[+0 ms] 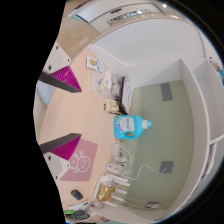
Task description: Arrange mouse
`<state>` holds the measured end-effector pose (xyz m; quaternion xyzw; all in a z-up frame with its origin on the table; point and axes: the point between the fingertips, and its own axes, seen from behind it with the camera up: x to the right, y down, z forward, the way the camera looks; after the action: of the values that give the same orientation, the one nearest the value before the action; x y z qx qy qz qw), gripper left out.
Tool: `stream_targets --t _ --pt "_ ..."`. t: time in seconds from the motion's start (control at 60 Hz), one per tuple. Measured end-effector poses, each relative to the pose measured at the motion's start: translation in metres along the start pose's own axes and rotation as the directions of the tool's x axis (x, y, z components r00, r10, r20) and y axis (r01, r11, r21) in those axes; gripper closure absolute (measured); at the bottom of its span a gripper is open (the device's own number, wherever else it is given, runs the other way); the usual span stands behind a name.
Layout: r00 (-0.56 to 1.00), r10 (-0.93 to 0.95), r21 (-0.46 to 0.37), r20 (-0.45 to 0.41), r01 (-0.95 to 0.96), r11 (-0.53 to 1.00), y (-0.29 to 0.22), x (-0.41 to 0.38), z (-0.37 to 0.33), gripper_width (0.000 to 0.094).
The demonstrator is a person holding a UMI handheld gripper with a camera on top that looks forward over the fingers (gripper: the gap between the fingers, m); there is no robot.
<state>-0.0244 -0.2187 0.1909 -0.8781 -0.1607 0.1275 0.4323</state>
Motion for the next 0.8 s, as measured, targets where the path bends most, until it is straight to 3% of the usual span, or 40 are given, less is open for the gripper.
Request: stream_targets --t 0.15,0.517,0.8 --pt "0.998 0.029 -0.017 -0.049 -0.030 0.999 0.021 0.039 -0.006 0.0093" --pt "0.971 0.052 -0.025 -0.234 -0.059 0.998 0.124 0.295 -0.013 0.0095" --pt "0.938 0.125 0.022 -0.322 -0.124 0.992 0.141 0.440 0.035 0.0096"
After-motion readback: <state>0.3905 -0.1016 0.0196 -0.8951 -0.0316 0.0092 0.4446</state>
